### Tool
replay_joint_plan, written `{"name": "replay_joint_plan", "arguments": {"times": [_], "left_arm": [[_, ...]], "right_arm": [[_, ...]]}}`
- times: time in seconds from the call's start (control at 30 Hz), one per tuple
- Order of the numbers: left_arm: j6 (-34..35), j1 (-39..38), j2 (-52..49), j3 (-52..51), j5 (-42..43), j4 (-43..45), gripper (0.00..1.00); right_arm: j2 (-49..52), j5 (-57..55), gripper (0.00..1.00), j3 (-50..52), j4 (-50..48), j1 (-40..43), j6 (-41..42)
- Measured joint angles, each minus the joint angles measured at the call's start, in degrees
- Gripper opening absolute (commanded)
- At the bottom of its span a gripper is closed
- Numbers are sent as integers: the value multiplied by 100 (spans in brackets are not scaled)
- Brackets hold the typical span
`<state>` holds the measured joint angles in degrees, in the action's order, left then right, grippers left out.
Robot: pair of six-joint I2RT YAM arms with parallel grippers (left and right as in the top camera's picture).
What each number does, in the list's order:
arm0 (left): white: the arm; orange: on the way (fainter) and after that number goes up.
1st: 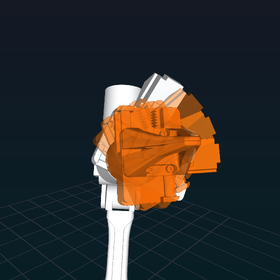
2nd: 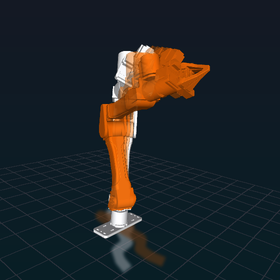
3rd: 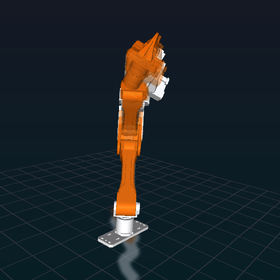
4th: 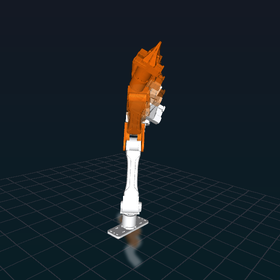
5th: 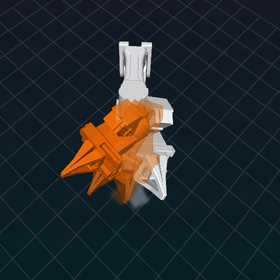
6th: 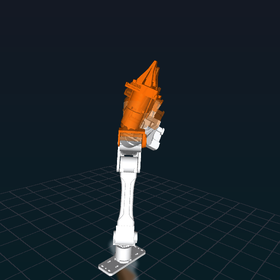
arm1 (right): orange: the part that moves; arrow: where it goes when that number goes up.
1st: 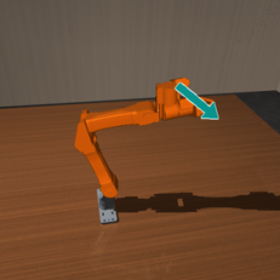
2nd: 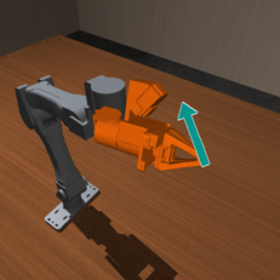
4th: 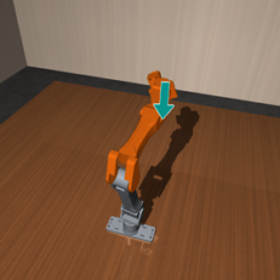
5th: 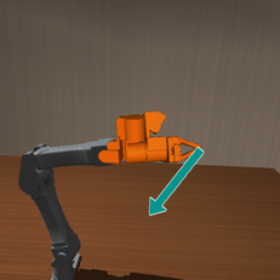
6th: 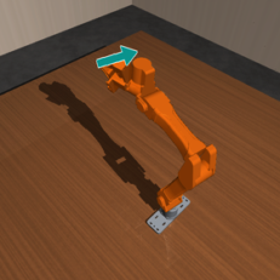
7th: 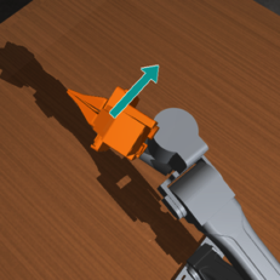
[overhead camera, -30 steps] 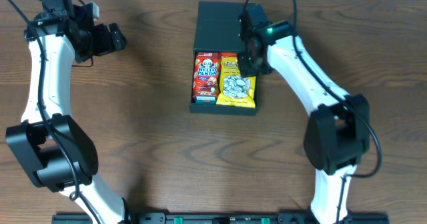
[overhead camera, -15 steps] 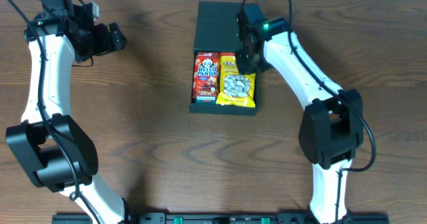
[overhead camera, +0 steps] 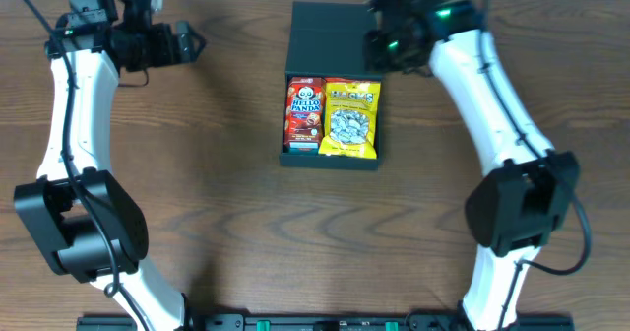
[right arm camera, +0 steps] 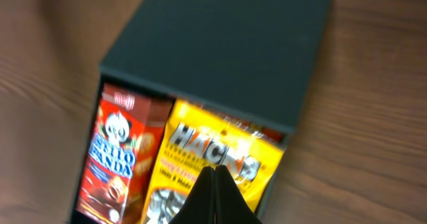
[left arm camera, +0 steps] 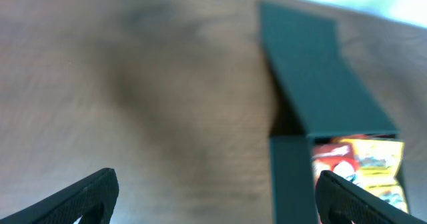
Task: Pack container
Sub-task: 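Move both grippers to the back edges of the black box lid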
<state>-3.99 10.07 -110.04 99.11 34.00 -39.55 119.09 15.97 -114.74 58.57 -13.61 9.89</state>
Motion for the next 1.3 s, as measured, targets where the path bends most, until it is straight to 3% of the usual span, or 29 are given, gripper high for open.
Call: {"name": "replay_joint_plan", "arguments": {"times": [0.03, 0.07, 0.1, 0.17, 0.37, 0.47, 0.53, 0.57, 0.7, 0.77, 0.97, 1.3], "left_arm": [[-33, -37, 0, 0, 79, 138, 95], [-57, -76, 0, 0, 162, 280, 80], [-28, -98, 0, 0, 236, 424, 74], [42, -101, 0, -2, 299, 739, 70], [852, -127, -308, 0, 575, 1886, 85], [1320, -216, -732, 0, 822, 2538, 82], [1663, -348, -1069, -4, 942, 2975, 63], [1814, -433, -1191, -9, 973, 3187, 42], [2238, -846, -1394, -11, 909, 3615, 24], [2444, -1073, -1394, -11, 726, 3683, 6], [2732, -1624, -1405, -11, 210, 3978, 6], [3451, -1451, -1788, -9, -291, 3939, 6]], "right_arm": [[0, 208, 1, 0, -48, 192, 61], [0, 444, 1, 0, -103, 424, 133], [0, 713, 1, 0, -160, 745, 245], [0, 922, 1, 0, -214, 1049, 374], [4, 1368, 1, 0, -765, 1497, 654], [63, 1567, 1, -7, -1303, 1528, 732], [203, 1768, 1, -9, -1617, 1556, 772], [308, 1869, 1, -15, -1749, 1574, 780], [824, 2212, 1, -20, -2249, 1722, 929], [1123, 2352, 1, -20, -2433, 1834, 1051], [1912, 2734, 1, -17, -3056, 2133, 1473], [2151, 3053, 2, -17, -3187, 2048, 1781]]}}
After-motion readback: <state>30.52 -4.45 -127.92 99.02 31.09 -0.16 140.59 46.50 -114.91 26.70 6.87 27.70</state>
